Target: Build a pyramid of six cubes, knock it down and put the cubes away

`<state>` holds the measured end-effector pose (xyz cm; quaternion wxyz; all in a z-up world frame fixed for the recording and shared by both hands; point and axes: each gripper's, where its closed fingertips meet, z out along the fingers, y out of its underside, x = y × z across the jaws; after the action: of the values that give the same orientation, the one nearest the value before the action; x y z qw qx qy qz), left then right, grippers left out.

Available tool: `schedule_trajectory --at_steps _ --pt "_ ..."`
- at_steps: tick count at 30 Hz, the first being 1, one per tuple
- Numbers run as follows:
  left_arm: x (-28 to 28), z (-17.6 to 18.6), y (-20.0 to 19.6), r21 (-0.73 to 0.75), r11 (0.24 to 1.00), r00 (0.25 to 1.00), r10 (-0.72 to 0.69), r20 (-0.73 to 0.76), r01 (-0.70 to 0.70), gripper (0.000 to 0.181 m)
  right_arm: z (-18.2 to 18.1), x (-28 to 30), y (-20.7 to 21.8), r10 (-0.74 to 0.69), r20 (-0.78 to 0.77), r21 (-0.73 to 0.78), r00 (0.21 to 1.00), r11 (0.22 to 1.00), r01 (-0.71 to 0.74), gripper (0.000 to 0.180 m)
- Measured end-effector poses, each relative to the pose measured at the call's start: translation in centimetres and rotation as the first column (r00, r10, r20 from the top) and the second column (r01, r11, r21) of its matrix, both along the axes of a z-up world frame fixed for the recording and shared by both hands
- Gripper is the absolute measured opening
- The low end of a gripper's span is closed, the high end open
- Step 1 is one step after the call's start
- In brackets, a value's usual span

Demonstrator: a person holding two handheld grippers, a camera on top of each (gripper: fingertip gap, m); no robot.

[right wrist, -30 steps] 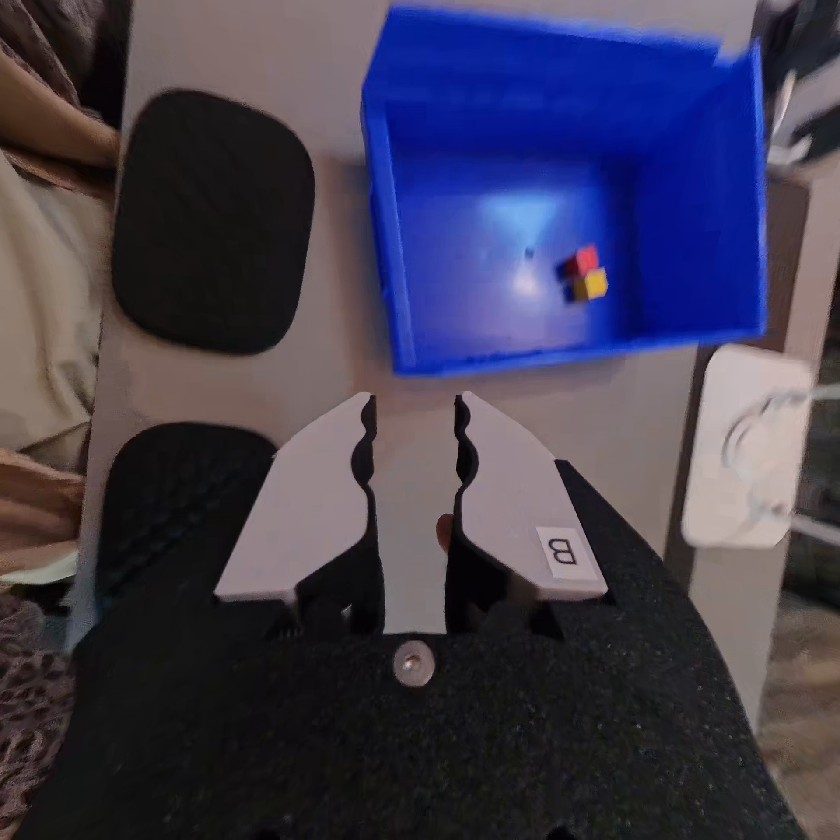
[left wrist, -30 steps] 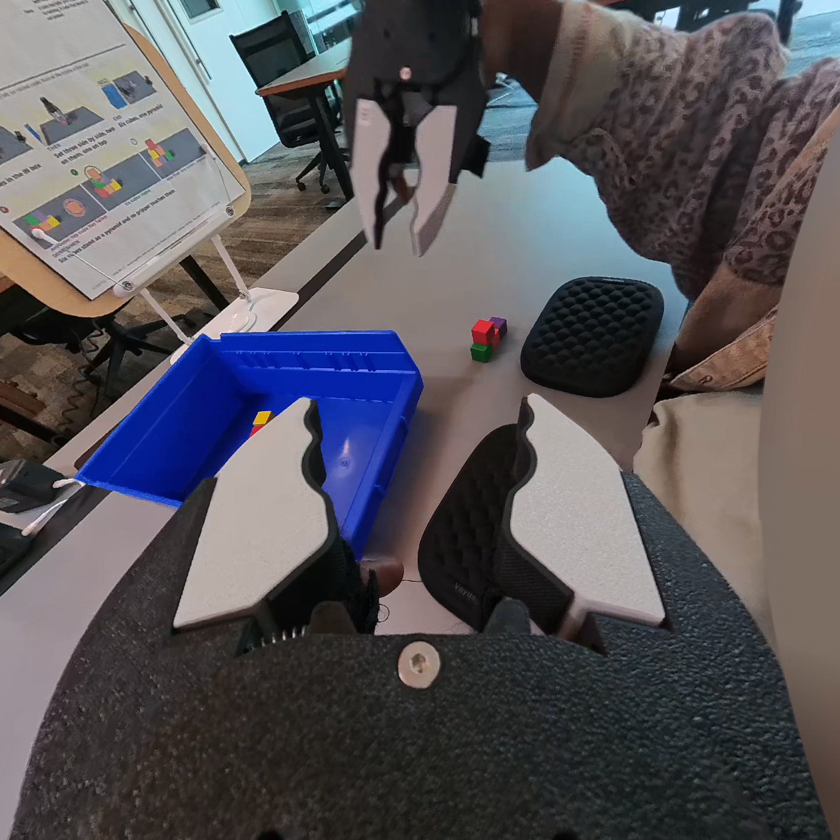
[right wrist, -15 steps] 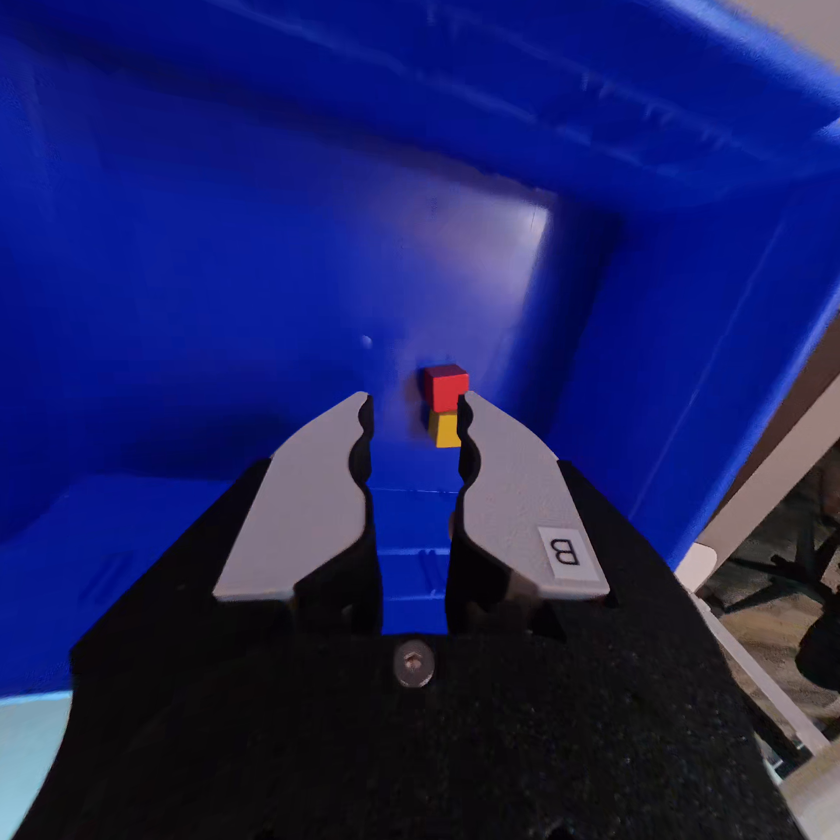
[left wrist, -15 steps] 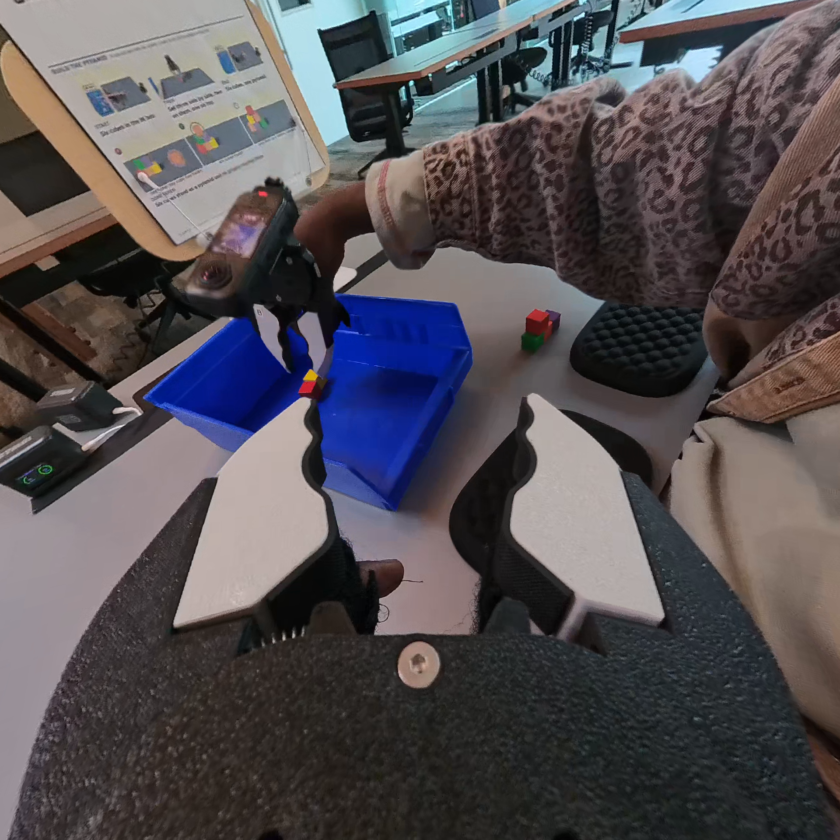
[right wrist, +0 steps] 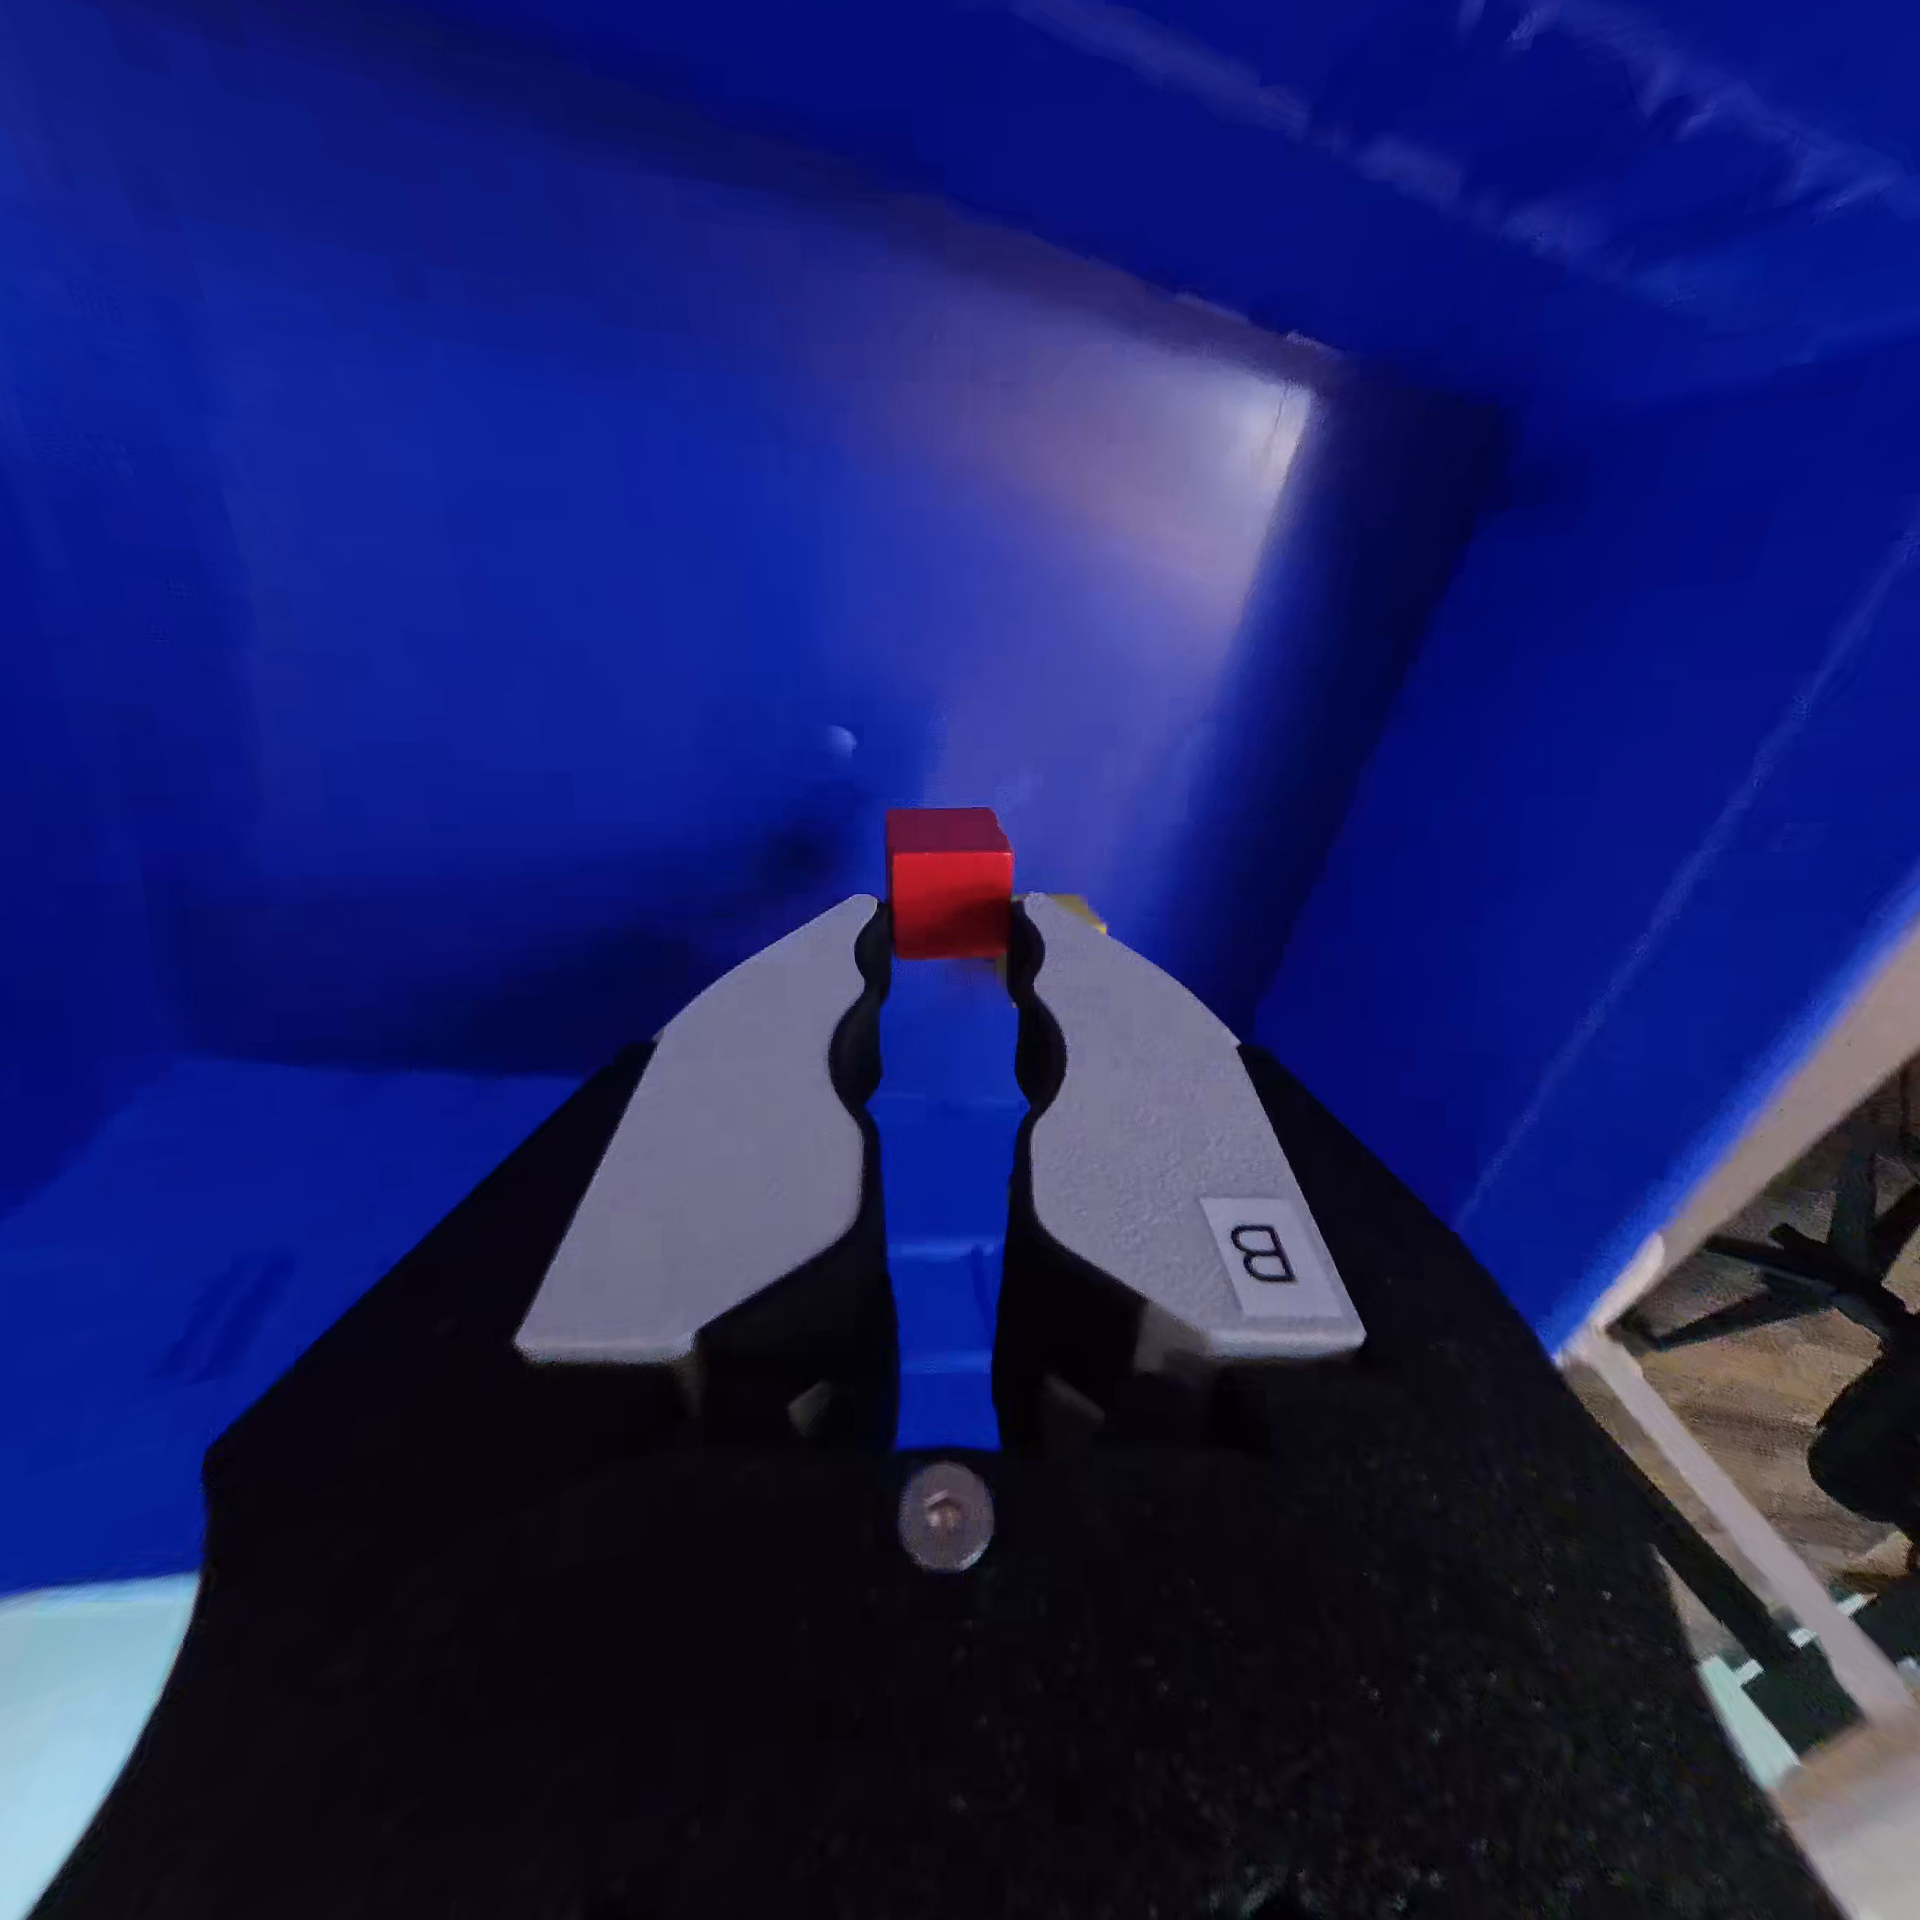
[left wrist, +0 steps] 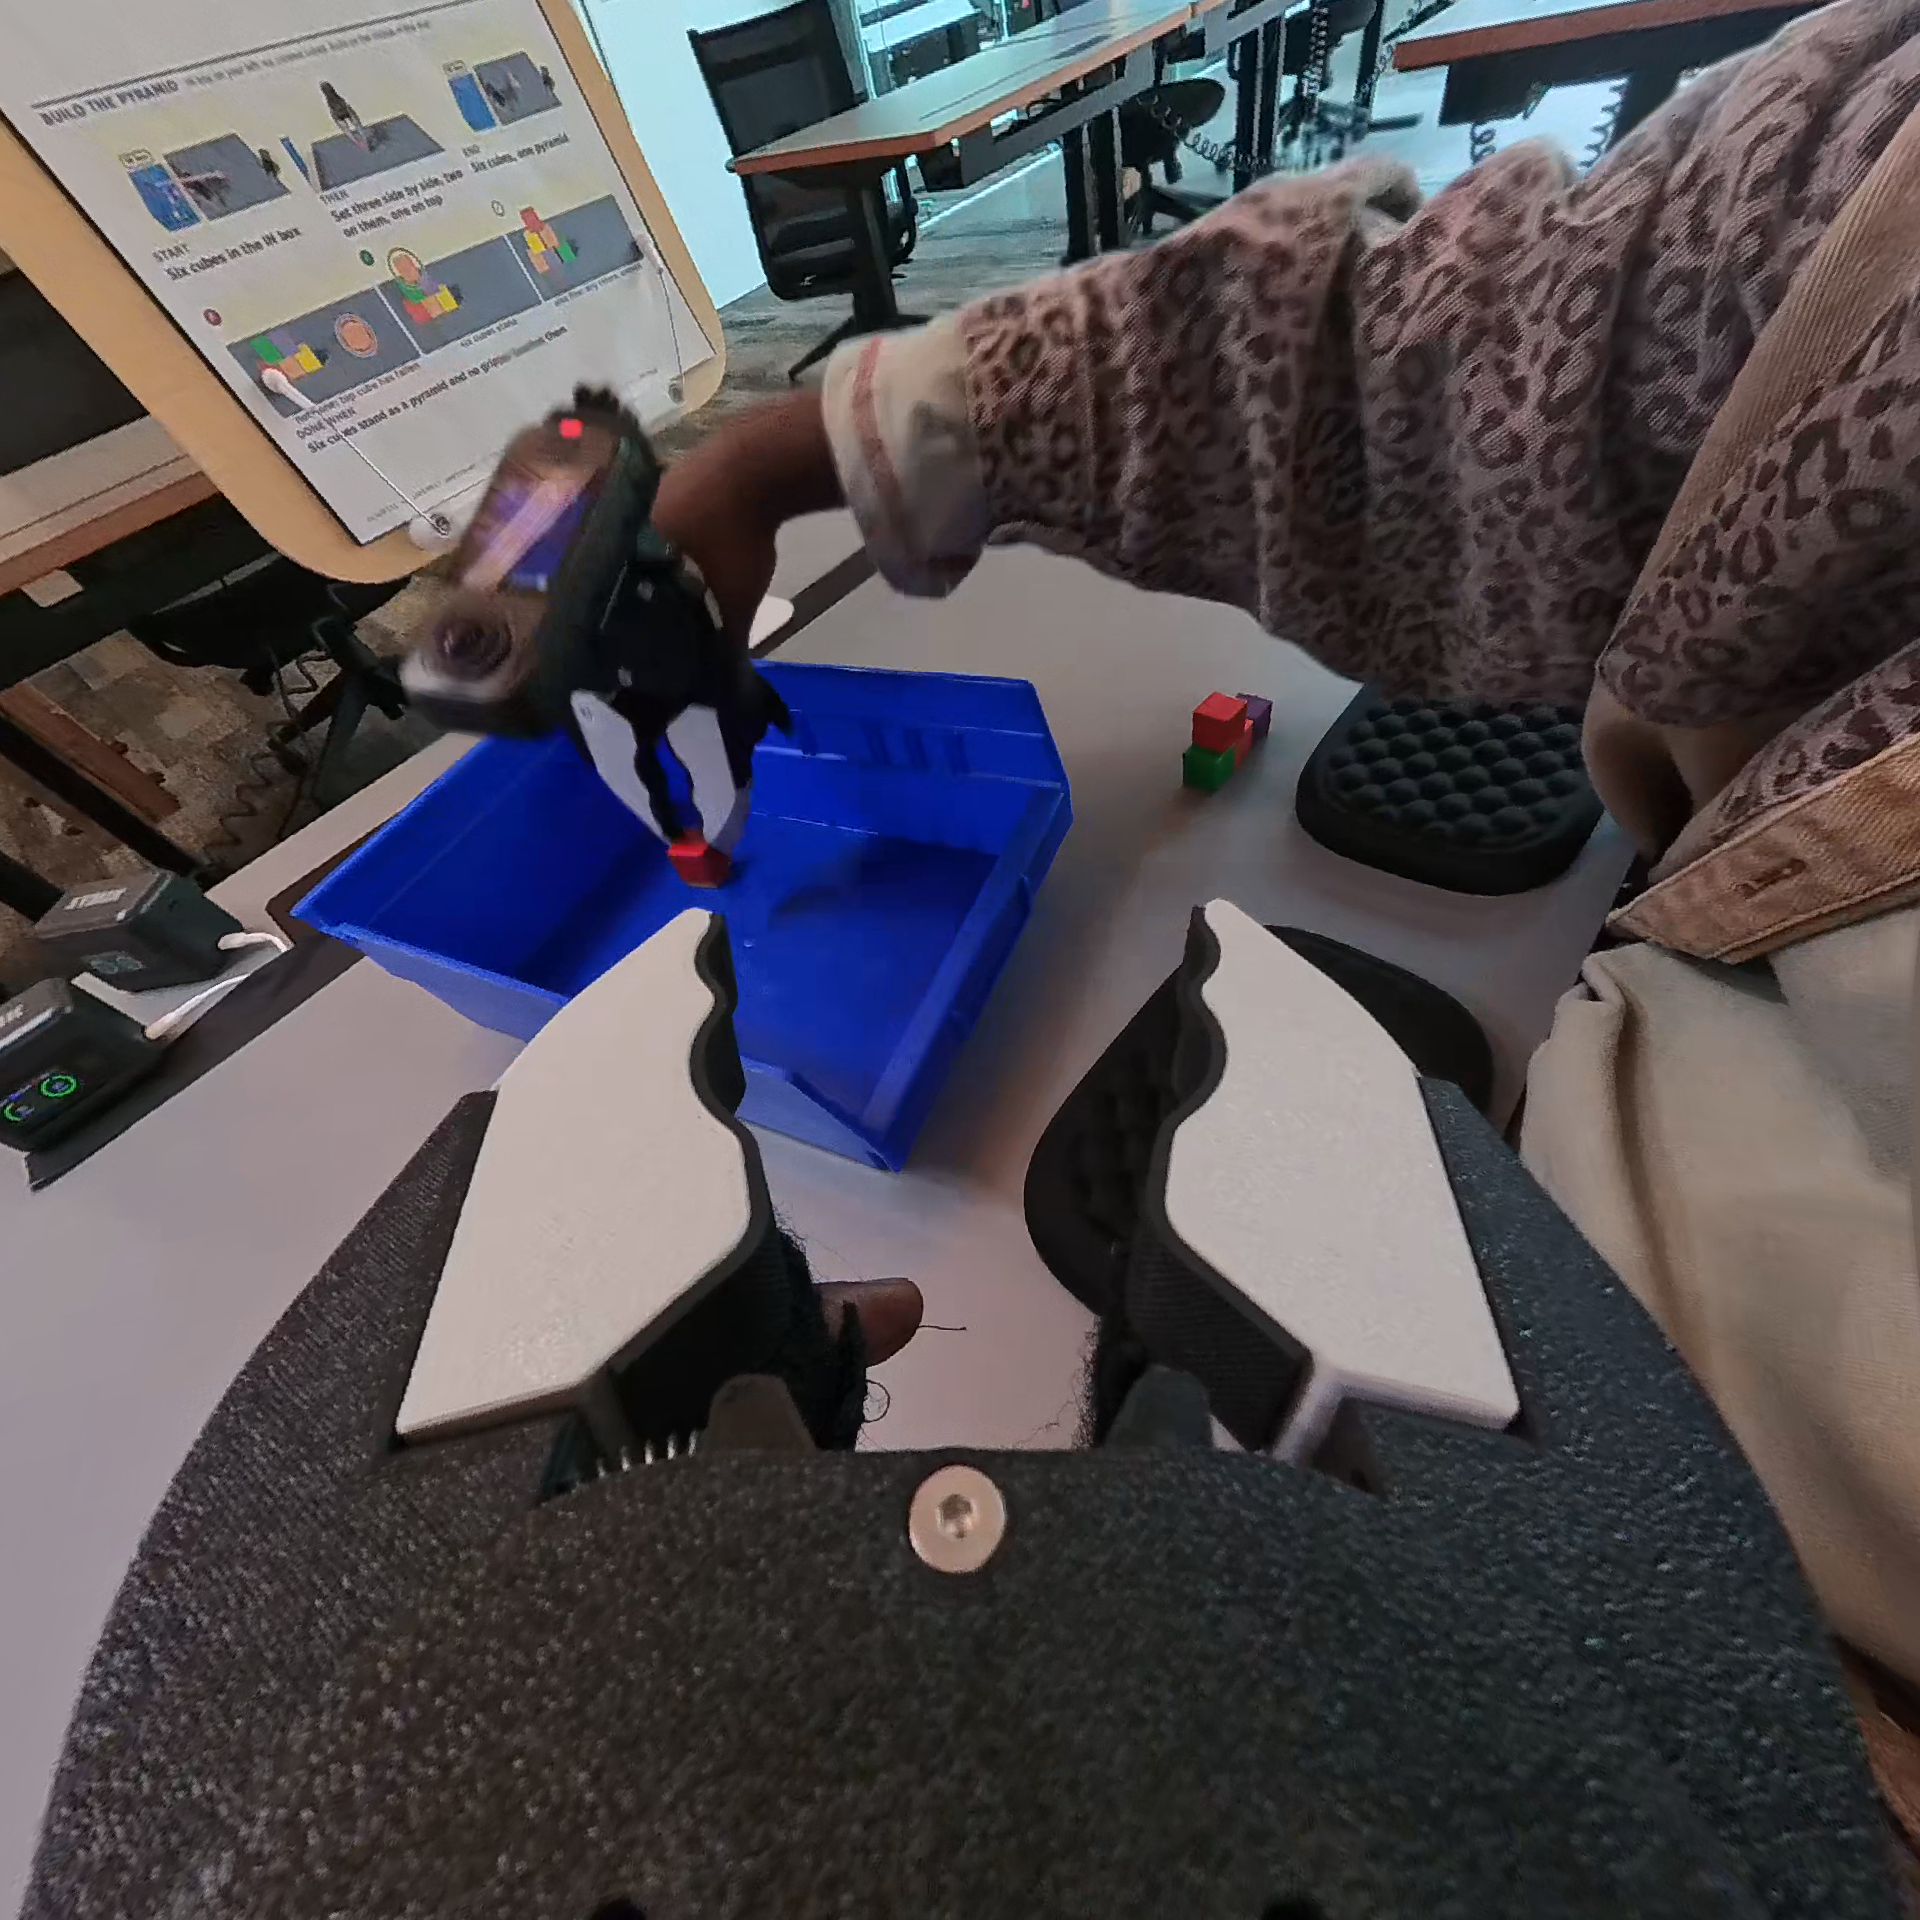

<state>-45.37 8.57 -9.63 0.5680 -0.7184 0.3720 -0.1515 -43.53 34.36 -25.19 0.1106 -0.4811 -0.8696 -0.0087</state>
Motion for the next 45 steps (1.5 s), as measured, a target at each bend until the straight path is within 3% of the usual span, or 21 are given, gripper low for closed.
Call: schedule_trajectory --at_steps 5,9,14,18,28,45 --pt "0.5 -0.1 0.0 -0.006 1.0 1.0 -0.005 -0.014 0.005 0.082 6.8 4.4 -5.4 -0.071 -0.065 -0.031 0.995 0.997 0.069 0.021" --pt "1.2 -0.1 -0.2 -0.003 1.0 0.999 -0.018 -0.035 0.018 0.082 9.4 11.8 -10.0 -0.148 -0.04 -0.03 0.988 0.989 0.147 0.021" --pt "2.2 0.2 -0.4 0.001 0.999 0.998 -0.035 -0.049 0.035 0.082 7.0 22.1 -13.8 -0.313 0.08 0.001 0.946 0.95 0.314 0.021" --pt "3.2 0.0 -0.6 -0.002 0.999 0.996 -0.049 -0.077 0.049 0.082 3.4 26.8 -15.0 -0.425 0.13 -0.002 0.896 0.903 0.429 0.021" --pt "4.0 -0.7 -0.1 -0.036 0.997 0.993 -0.065 -0.097 0.062 0.082 -0.5 27.1 -15.0 -0.52 0.106 -0.025 0.847 0.851 0.525 0.021" --pt "4.0 -0.6 -0.1 -0.03 0.996 0.992 -0.083 -0.09 0.081 0.082 -1.6 26.4 -14.8 -0.496 0.129 -0.036 0.859 0.863 0.504 0.021"
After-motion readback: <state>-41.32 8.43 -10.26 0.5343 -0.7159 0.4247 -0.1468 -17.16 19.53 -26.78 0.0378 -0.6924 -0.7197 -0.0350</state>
